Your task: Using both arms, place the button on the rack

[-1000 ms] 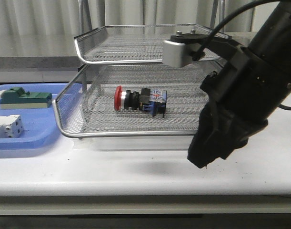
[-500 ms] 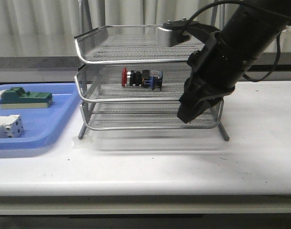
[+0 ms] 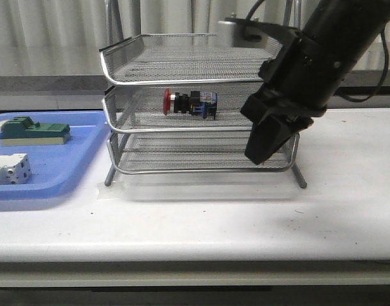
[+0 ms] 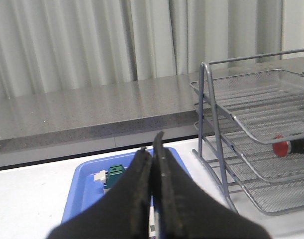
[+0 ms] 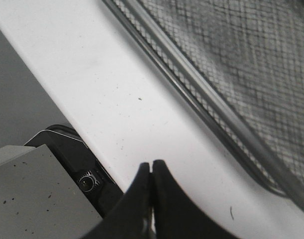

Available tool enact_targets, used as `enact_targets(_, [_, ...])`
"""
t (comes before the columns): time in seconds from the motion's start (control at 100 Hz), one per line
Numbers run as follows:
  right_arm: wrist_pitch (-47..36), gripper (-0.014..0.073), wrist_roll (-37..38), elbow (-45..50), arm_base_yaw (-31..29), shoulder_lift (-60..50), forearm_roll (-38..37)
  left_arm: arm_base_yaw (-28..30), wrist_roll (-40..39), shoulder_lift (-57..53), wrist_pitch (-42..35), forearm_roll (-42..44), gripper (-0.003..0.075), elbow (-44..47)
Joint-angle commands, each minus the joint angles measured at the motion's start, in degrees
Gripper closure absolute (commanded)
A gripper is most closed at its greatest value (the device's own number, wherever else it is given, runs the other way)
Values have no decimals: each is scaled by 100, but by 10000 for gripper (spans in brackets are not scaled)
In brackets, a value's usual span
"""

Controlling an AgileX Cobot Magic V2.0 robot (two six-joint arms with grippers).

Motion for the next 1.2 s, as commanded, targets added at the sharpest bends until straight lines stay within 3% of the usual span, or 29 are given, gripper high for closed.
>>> enact_targets(0.0, [27,655,803,-184,-39,-546,-436,2,-44,61,-489,-82,740,-143])
enact_targets(0.19, [379,655,2367,-184,-39,-1283,-1989,2,-44,61,-489,-82,740,-143])
enact_targets(0.38, [415,655,3191,82,-39,-2178,-2774,2,-44,61,-489,-82,740,-143])
enact_targets(0.9, [408,655,3570,1957,-1127,-5289,-2828,2,-44,61,-489,-82,740,-143])
enact_targets(1.19, [450,655,3748,2846,-1239,-7149,-2828,2,-44,61,-489,-82,740,-143])
